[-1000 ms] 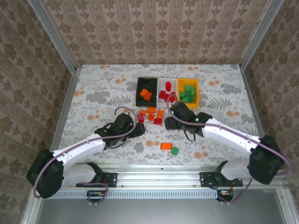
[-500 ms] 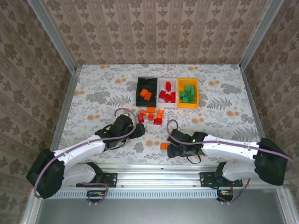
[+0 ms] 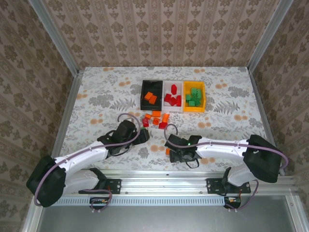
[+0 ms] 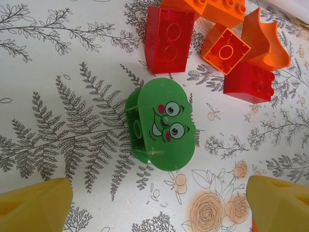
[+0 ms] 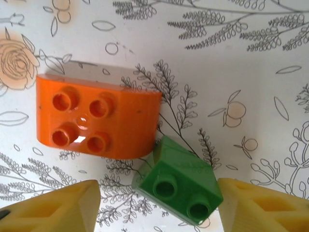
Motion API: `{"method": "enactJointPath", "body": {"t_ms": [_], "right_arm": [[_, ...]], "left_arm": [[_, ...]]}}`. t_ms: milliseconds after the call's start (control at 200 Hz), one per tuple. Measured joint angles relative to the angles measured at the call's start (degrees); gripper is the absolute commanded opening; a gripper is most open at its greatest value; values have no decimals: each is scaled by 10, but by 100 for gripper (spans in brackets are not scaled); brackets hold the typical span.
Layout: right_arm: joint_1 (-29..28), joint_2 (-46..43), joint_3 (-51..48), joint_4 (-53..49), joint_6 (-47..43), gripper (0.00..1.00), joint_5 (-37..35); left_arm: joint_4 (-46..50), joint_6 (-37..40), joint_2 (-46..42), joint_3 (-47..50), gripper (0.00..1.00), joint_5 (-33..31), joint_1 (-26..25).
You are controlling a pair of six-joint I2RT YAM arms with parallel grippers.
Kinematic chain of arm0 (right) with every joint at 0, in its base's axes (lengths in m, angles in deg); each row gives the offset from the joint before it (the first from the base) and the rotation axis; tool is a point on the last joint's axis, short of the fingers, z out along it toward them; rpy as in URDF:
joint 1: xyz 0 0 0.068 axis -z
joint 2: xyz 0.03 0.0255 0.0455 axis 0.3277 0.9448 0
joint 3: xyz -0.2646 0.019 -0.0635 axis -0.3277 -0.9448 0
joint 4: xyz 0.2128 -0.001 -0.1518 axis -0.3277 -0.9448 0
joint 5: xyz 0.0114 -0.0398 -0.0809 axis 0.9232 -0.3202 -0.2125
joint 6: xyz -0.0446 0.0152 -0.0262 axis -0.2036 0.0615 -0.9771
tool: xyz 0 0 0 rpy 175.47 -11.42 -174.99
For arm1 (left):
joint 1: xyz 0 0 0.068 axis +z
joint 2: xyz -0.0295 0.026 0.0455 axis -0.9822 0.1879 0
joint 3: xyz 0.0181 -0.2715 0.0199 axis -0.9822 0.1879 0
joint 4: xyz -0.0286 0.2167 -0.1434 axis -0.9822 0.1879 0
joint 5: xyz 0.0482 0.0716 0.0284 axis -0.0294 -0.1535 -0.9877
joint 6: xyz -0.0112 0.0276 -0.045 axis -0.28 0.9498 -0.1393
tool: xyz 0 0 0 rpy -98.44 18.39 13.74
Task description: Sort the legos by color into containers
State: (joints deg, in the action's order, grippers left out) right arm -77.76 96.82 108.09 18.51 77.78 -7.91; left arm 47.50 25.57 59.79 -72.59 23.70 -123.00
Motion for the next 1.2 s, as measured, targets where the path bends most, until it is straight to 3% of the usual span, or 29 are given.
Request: {"method": "enactJointPath", "body": {"t_ms": [490,825,1200], "right_arm": [[7,26,3,-18,-27,31,-52],[46,-52,0,-39,-69,27,-86],[193,-53,86,6,-181,27,-83]], "left_arm": [[0,0,-3,6,95,0,0],[1,0,1,5,95,0,0],[42,0,-20,-28,95,-2,0]]}}
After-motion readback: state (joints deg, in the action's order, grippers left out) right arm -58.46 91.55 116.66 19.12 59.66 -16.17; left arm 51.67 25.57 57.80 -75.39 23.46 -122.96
